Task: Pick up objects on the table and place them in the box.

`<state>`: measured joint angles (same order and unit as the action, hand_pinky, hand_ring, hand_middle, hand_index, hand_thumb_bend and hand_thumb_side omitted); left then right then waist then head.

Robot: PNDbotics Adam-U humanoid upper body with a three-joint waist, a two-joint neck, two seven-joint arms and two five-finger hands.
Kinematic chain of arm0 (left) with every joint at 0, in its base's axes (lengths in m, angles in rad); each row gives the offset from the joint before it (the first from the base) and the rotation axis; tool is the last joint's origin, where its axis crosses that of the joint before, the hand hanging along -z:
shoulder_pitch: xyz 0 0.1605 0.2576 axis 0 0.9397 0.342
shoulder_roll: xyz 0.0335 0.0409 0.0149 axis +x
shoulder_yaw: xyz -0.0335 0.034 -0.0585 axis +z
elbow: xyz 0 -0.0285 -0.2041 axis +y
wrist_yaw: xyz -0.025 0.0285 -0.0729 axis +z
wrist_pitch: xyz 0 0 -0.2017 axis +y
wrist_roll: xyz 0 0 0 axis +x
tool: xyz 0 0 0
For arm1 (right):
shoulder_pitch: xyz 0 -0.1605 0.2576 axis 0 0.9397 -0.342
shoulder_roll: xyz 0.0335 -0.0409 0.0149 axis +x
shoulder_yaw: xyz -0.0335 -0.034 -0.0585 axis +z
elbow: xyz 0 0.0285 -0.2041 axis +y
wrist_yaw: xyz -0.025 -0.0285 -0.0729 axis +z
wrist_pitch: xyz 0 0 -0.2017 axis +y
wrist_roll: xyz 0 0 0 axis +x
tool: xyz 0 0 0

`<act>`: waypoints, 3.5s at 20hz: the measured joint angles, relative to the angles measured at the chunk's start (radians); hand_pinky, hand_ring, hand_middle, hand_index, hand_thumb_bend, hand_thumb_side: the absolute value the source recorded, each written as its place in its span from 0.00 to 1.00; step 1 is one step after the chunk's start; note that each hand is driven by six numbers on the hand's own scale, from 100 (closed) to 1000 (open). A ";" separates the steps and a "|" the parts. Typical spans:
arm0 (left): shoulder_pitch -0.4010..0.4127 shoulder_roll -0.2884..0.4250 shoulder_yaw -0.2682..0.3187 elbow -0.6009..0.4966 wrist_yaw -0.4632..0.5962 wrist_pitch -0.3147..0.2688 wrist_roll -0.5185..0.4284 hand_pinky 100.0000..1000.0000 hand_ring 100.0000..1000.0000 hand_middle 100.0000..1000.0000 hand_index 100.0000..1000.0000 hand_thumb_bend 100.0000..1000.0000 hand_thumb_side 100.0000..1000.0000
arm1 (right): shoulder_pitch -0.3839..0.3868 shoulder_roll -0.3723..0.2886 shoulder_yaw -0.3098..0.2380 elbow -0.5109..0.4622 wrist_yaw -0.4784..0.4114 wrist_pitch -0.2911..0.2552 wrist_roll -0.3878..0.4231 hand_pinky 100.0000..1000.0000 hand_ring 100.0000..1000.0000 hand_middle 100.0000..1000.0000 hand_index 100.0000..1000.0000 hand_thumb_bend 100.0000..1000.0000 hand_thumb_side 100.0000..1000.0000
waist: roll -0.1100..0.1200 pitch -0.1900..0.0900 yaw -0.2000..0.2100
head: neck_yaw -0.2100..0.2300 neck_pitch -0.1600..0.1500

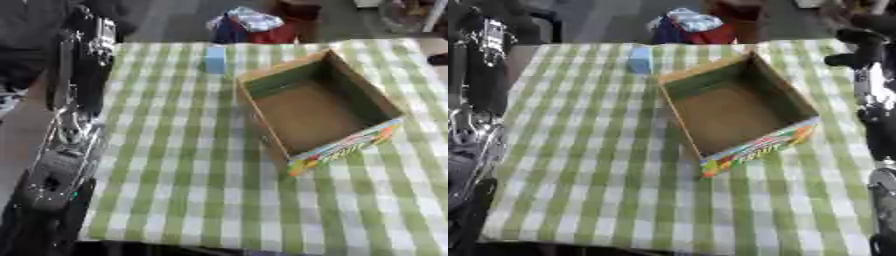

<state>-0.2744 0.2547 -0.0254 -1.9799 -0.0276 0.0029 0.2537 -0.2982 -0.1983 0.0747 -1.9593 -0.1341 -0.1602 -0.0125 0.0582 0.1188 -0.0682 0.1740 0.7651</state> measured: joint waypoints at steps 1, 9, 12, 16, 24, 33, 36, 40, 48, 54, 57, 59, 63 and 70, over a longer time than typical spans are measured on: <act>0.000 0.000 0.000 0.000 0.000 0.000 0.000 0.70 0.55 0.57 0.71 0.03 0.63 | 0.000 0.000 0.000 0.000 0.000 0.000 0.000 0.59 0.74 0.71 0.72 0.00 0.26 | 0.000 -0.001 0.000 | 0.000 0.000; -0.036 0.000 0.000 0.000 0.000 -0.007 0.004 0.70 0.56 0.58 0.71 0.02 0.63 | 0.001 0.000 0.000 0.000 0.000 0.000 0.000 0.59 0.74 0.71 0.72 0.00 0.26 | 0.000 -0.002 0.000 | 0.000 0.000; -0.089 0.008 0.006 0.000 -0.002 -0.022 0.007 0.70 0.57 0.59 0.72 0.01 0.63 | 0.005 0.000 0.000 0.000 0.000 0.000 0.000 0.59 0.74 0.71 0.72 0.00 0.26 | 0.000 -0.004 -0.001 | 0.000 0.000; -0.219 0.018 0.024 0.000 -0.019 -0.055 0.025 0.70 0.59 0.61 0.73 0.00 0.63 | 0.009 0.000 0.001 0.000 0.000 0.001 0.001 0.59 0.74 0.71 0.72 0.00 0.26 | -0.001 -0.010 -0.008 | 0.000 0.000; -0.569 0.017 0.109 0.064 0.029 -0.080 0.168 0.69 0.62 0.63 0.74 0.00 0.57 | 0.009 0.000 0.016 0.000 -0.004 0.005 0.010 0.58 0.74 0.71 0.72 0.00 0.25 | -0.012 -0.015 -0.049 | 0.021 0.000; -0.900 0.103 0.186 0.789 0.093 -0.064 0.502 0.70 0.58 0.62 0.75 0.00 0.49 | -0.001 0.001 0.051 0.003 -0.029 0.013 0.046 0.58 0.74 0.71 0.72 0.00 0.25 | 0.000 -0.017 -0.129 | 0.072 0.000; -0.940 0.133 0.157 1.066 0.077 -0.031 0.528 0.72 0.60 0.64 0.78 0.03 0.53 | -0.002 0.001 0.057 0.006 -0.034 0.016 0.053 0.58 0.74 0.71 0.72 0.00 0.25 | 0.009 -0.019 -0.145 | 0.080 0.000; -0.960 0.141 0.105 1.313 -0.073 0.089 0.417 0.75 0.66 0.69 0.83 0.08 0.60 | -0.009 0.001 0.062 0.006 -0.037 0.018 0.059 0.58 0.74 0.71 0.72 0.00 0.25 | 0.017 -0.019 -0.161 | 0.080 0.000; -0.960 0.141 0.048 1.449 -0.651 0.227 -0.034 0.79 0.76 0.78 0.86 0.18 0.64 | -0.012 0.001 0.063 0.006 -0.040 0.018 0.064 0.58 0.74 0.71 0.72 0.00 0.25 | 0.026 -0.019 -0.172 | 0.081 0.000; -0.956 0.140 0.043 1.477 -1.040 0.186 -0.427 0.82 0.82 0.83 0.89 0.24 0.55 | -0.014 0.001 0.067 0.006 -0.040 0.019 0.065 0.58 0.74 0.71 0.72 0.00 0.25 | 0.027 -0.019 -0.173 | 0.081 0.000; -0.948 0.140 0.050 1.482 -1.182 0.164 -0.576 0.81 0.83 0.83 0.88 0.21 0.50 | -0.014 0.001 0.067 0.006 -0.041 0.019 0.065 0.58 0.74 0.71 0.72 0.00 0.25 | 0.027 -0.019 -0.172 | 0.079 0.000; -0.946 0.140 0.060 1.482 -1.245 0.155 -0.632 0.81 0.83 0.83 0.88 0.23 0.48 | -0.014 0.001 0.067 0.006 -0.041 0.019 0.065 0.58 0.74 0.71 0.72 0.00 0.26 | 0.027 -0.019 -0.171 | 0.078 0.000; -0.938 0.140 0.074 1.479 -1.311 0.141 -0.681 0.81 0.83 0.83 0.89 0.24 0.43 | -0.014 0.001 0.067 0.006 -0.042 0.019 0.065 0.58 0.74 0.71 0.72 0.00 0.26 | 0.026 -0.019 -0.167 | 0.074 0.000; -0.926 0.140 0.085 1.477 -1.326 0.131 -0.690 0.81 0.83 0.83 0.90 0.29 0.44 | -0.014 0.001 0.067 0.006 -0.044 0.019 0.065 0.58 0.74 0.71 0.72 0.00 0.26 | 0.025 -0.019 -0.165 | 0.071 0.000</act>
<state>-1.2001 0.3943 0.0598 -0.5025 -1.3538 0.1336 -0.4362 -0.3119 -0.1977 0.1420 -1.9535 -0.1776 -0.1411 0.0527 0.0835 0.0996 -0.2335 0.2446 0.7651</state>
